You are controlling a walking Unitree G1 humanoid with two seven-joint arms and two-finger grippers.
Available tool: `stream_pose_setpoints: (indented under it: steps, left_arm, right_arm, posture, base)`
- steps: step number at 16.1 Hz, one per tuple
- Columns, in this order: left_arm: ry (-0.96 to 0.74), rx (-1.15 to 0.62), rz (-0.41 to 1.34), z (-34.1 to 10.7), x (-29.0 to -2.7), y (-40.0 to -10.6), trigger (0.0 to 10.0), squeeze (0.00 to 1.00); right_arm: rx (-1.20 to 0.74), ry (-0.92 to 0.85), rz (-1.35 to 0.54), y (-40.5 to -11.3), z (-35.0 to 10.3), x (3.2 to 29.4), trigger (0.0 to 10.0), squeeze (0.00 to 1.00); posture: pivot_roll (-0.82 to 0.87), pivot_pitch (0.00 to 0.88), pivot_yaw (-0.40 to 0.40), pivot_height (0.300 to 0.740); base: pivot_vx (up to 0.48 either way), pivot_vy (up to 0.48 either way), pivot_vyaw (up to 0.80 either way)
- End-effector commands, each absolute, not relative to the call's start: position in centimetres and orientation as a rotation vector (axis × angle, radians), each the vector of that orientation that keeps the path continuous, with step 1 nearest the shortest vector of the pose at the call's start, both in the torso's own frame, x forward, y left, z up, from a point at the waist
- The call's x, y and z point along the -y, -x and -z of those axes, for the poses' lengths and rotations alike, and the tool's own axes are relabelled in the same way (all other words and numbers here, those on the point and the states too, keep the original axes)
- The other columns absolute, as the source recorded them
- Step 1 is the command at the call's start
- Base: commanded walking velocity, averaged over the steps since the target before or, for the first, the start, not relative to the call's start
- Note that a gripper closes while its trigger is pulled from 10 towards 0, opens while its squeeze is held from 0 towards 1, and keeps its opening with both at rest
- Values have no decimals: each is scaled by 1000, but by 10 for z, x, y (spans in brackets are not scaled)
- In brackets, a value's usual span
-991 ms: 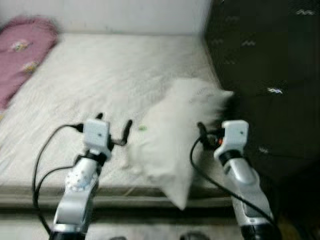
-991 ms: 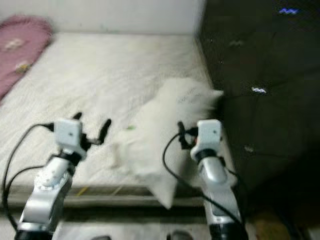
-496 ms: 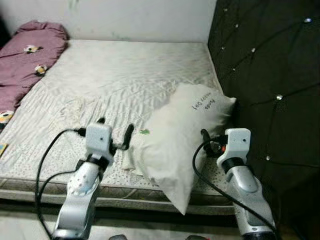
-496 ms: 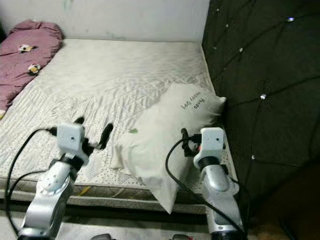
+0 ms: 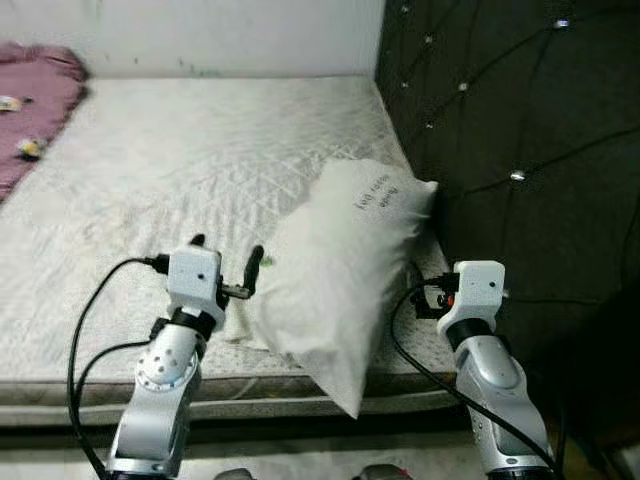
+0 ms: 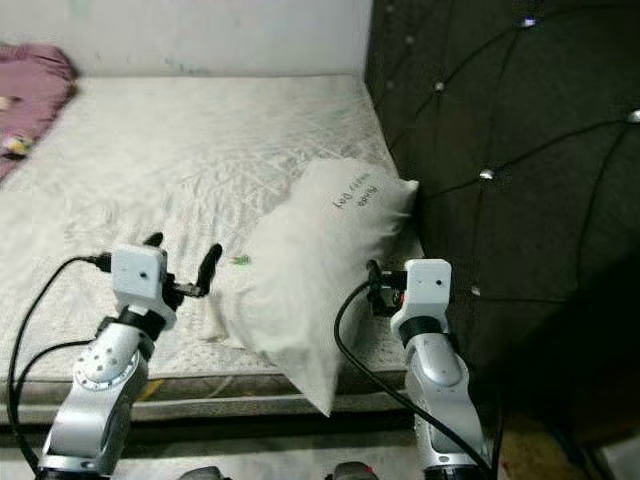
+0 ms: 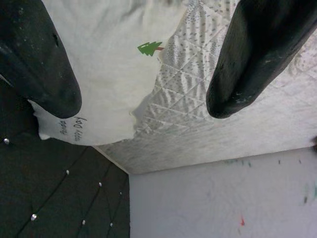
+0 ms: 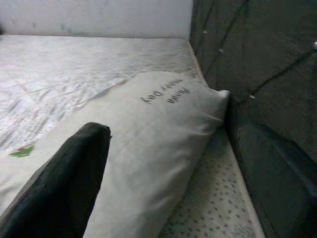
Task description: Clean up the room
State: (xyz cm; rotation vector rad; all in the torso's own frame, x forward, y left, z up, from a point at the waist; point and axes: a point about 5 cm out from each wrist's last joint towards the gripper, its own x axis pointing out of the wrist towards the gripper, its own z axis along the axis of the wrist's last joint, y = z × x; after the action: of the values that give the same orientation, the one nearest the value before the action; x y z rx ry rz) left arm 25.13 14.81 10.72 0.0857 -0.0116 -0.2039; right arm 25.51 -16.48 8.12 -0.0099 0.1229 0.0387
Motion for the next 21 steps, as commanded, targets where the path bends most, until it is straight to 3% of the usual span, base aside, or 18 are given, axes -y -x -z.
stream_pose_setpoints:
  steps: [1, 7, 21]
  left_arm:
    - [-85, 24, 219, -110, -148, -250, 10000, 0]
    - [-82, 19, 252, -107, -144, -249, 10000, 0]
    - [-96, 40, 153, -111, -150, -259, 10000, 0]
  right_arm:
    - [-104, 9, -44, -257, -86, 164, 10000, 0]
    - [-103, 32, -42, -259, -84, 169, 10000, 0]
    - [-81, 29, -30, -268, -89, 170, 10000, 0]
  posture:
    - [-45, 0, 17, 740]
    - [-46, 0, 13, 740]
    - [-32, 0, -6, 740]
  base:
    - [0, 0, 0]
    - [303, 0, -173]
    - [0, 0, 0]
